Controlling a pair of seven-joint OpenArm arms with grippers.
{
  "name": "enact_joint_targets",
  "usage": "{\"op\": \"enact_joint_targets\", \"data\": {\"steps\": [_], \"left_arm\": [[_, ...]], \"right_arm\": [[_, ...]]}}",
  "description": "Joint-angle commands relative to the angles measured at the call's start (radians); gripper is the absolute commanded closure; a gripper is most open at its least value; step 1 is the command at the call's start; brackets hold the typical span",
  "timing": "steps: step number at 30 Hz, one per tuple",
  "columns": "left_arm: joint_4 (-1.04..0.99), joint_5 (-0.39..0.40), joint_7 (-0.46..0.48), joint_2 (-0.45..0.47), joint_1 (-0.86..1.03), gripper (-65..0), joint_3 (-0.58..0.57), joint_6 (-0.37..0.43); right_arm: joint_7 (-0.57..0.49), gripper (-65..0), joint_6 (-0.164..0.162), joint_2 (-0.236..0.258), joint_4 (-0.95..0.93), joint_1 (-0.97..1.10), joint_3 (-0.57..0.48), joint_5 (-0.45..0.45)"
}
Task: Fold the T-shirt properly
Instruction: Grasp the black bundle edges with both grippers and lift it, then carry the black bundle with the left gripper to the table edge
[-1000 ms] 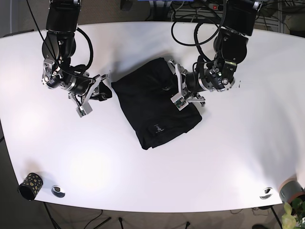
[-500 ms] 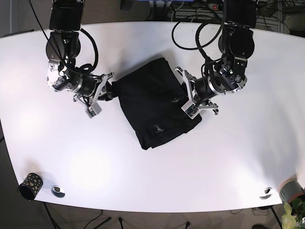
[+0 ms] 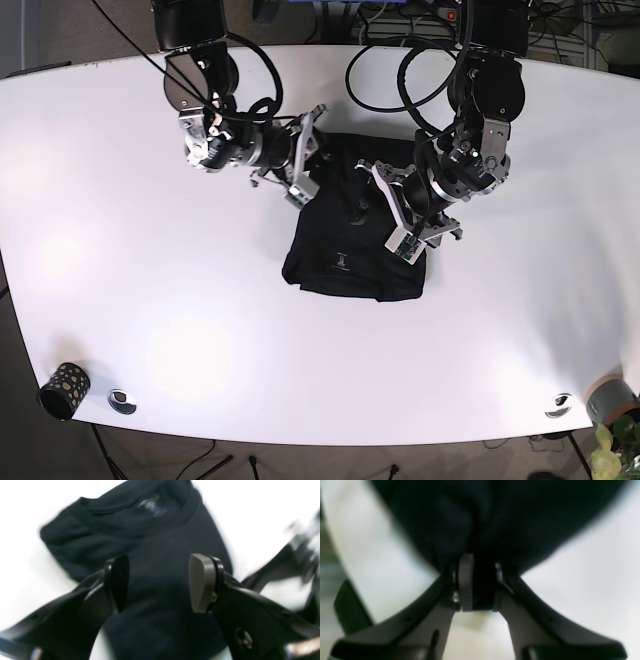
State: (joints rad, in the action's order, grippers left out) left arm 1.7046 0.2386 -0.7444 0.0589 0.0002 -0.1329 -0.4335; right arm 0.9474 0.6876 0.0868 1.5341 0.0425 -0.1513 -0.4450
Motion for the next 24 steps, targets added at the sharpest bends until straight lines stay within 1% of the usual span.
{"op": "enact_joint_targets", "data": {"steps": [1,3,5,10,15,18,21,24], "left_arm": [[0.022,0.014,0.023,0.000,-0.016,-35.6,0.002,0.003],[0.022,0.014,0.023,0.000,-0.016,-35.6,0.002,0.003],[0.022,0.014,0.023,-0.001,-0.016,-35.6,0.002,0.003],[0.016,0.012,0.023,-0.001,-0.016,-35.7,0.002,0.005],[-0.025,0.011,0.024,-0.003,-0.016,-35.8,-0.001,0.005],[-0.077,0.011,0.024,-0.015,-0.033,-35.8,-0.001,0.005],[-0.142,0.011,0.026,-0.014,-0.038,-35.8,-0.003,0.005],[-0.216,0.011,0.059,-0.006,-0.044,-35.8,-0.046,0.005]], "right_arm": [[-0.014,-10.1,0.011,-0.011,0.075,-0.002,-0.057,-0.016],[-0.014,-10.1,0.011,-0.009,0.118,0.009,-0.095,-0.015],[-0.014,-10.1,0.011,-0.008,0.150,0.012,-0.084,-0.021],[-0.014,-10.1,0.011,-0.008,0.165,0.013,0.017,-0.022],[-0.012,-10.1,0.011,0.021,0.164,0.010,0.091,-0.022],[-0.012,-10.1,0.011,0.034,0.164,0.009,0.132,-0.022],[-0.012,-10.1,0.011,0.034,0.162,0.009,0.169,-0.022],[-0.012,-10.1,0.011,0.034,0.162,0.009,0.193,-0.022]]}}
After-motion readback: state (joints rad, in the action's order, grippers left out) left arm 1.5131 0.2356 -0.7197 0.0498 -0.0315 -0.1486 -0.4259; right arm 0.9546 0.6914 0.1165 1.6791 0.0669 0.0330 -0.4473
